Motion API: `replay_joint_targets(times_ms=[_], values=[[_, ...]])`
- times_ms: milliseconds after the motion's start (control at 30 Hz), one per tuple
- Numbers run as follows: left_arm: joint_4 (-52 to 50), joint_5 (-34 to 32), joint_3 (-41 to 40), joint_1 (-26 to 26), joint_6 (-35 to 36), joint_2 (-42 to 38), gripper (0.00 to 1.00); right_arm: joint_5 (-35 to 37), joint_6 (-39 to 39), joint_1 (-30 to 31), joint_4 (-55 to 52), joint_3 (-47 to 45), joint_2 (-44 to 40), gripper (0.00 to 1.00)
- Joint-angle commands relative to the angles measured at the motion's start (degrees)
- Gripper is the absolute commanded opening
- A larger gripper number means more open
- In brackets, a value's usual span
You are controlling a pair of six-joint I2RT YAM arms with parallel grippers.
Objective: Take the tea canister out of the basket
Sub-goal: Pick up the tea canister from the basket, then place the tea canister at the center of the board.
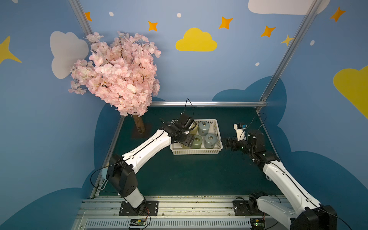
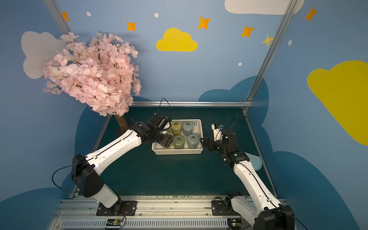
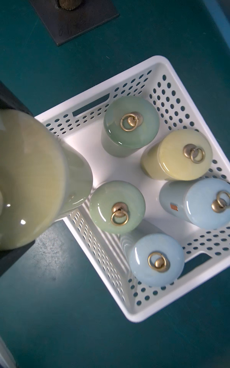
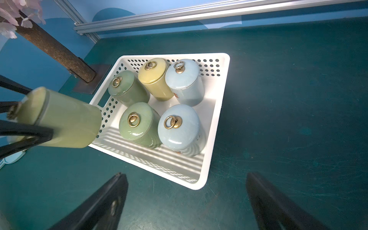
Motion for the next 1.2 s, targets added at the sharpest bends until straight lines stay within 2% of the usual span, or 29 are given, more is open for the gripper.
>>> replay_joint_targets(times_ms=[0,500,867,1167], values=[[0.86,-0.79,-1.32,-1.39,-0.56,-4.48,0.46,0.99,0.40,0.34,1.33,-0.42,-1.39,0.98],[0.07,-3.89,-8.99,-13.12,-3.28,-13.61,0.46,3.30,0.89,0.18,2.26,-1.45,-1.83,0.98],[1.28,-7.17,-12.49,-22.63,-6.80,-14.79,0.46,5.95,1.48,0.18,2.63,-2.20,-2.25,0.98],[8.52,-8.43,-18.10,-29.79,-9.69,-14.14,0.47,7.74,2.34,0.18,3.15,-2.89,-3.06,0.98]])
